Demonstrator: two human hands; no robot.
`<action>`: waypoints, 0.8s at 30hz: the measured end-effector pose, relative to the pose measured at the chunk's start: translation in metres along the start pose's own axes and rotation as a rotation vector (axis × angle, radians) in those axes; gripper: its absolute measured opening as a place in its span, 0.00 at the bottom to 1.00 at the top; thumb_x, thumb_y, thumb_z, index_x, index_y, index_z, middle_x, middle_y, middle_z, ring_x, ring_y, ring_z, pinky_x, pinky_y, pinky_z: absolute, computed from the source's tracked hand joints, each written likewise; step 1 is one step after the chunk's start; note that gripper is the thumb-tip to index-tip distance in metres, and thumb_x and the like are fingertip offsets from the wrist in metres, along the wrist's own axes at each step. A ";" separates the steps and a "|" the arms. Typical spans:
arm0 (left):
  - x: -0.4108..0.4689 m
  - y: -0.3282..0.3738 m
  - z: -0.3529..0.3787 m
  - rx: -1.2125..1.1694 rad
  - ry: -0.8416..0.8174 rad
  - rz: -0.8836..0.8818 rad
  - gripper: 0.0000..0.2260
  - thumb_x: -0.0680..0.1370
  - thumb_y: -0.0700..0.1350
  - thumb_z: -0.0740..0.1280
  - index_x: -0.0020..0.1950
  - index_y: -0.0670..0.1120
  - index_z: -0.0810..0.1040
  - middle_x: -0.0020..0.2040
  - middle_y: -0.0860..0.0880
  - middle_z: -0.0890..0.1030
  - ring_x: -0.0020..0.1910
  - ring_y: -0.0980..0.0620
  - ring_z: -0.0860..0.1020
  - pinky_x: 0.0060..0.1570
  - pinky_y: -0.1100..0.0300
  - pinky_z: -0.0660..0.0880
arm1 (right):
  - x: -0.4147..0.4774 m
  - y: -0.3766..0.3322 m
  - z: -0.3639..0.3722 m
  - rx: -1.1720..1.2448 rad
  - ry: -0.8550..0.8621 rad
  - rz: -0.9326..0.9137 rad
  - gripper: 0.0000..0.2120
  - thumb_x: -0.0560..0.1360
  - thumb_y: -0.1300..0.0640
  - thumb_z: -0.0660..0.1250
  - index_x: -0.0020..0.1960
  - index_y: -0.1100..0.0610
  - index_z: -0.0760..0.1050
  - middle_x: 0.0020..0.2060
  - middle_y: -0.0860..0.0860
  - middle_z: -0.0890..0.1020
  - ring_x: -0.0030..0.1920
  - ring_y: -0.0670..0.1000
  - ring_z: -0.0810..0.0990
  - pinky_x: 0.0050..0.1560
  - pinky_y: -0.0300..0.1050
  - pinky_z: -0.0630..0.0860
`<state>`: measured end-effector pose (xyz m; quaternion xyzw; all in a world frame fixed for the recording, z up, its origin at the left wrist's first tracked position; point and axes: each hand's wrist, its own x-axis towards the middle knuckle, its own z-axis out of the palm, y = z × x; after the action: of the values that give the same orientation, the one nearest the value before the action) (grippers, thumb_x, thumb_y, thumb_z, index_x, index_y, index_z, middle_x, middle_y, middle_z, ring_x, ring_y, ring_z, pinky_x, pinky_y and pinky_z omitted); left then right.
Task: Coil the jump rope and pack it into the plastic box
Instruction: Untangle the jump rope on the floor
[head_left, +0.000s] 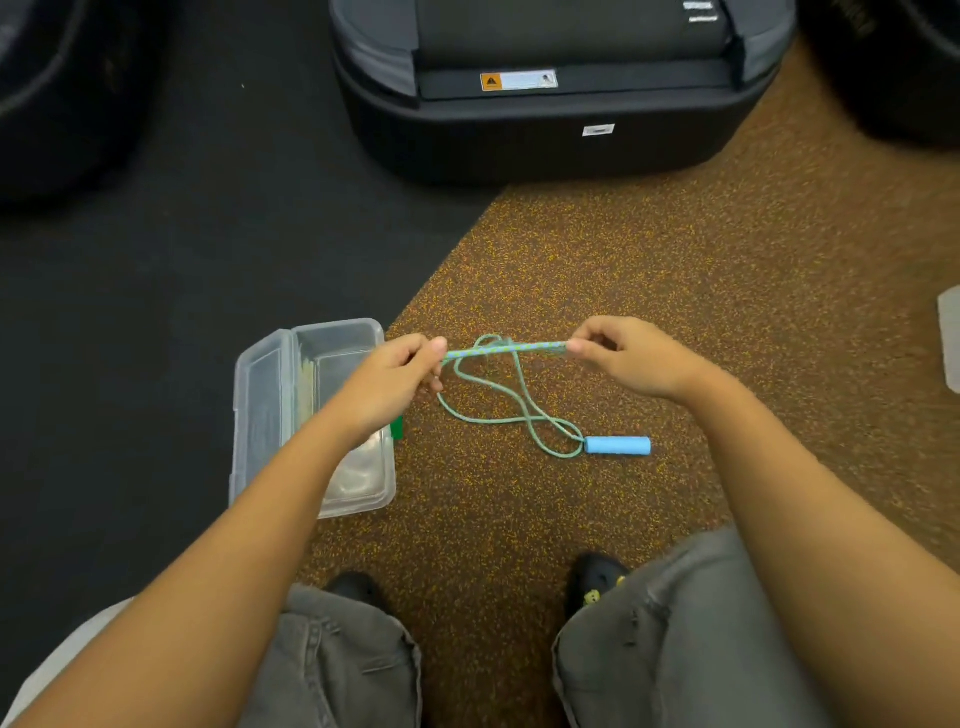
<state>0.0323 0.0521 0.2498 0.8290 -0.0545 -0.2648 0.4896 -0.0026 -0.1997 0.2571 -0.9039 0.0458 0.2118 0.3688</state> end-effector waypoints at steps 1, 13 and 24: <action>0.001 0.002 0.002 0.010 -0.001 0.001 0.14 0.80 0.50 0.55 0.37 0.47 0.72 0.33 0.49 0.77 0.32 0.61 0.73 0.36 0.64 0.67 | 0.000 -0.003 0.003 -0.003 0.004 -0.010 0.09 0.78 0.51 0.60 0.40 0.48 0.73 0.34 0.50 0.74 0.34 0.50 0.69 0.36 0.44 0.66; 0.009 0.027 0.025 -0.135 -0.291 0.090 0.13 0.77 0.52 0.61 0.56 0.46 0.73 0.41 0.52 0.79 0.42 0.56 0.79 0.52 0.58 0.75 | 0.003 -0.048 0.021 -0.051 0.042 -0.224 0.07 0.77 0.56 0.61 0.47 0.56 0.78 0.34 0.50 0.78 0.32 0.46 0.70 0.35 0.38 0.66; 0.022 0.027 -0.013 0.039 0.052 0.089 0.19 0.78 0.56 0.59 0.30 0.48 0.69 0.29 0.49 0.67 0.29 0.52 0.65 0.35 0.58 0.64 | -0.004 -0.018 -0.039 0.006 0.075 -0.056 0.15 0.74 0.44 0.62 0.37 0.54 0.73 0.29 0.48 0.70 0.29 0.47 0.66 0.30 0.39 0.63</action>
<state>0.0621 0.0406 0.2692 0.8416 -0.0836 -0.2203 0.4861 0.0121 -0.2134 0.2952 -0.9109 0.0350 0.1672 0.3755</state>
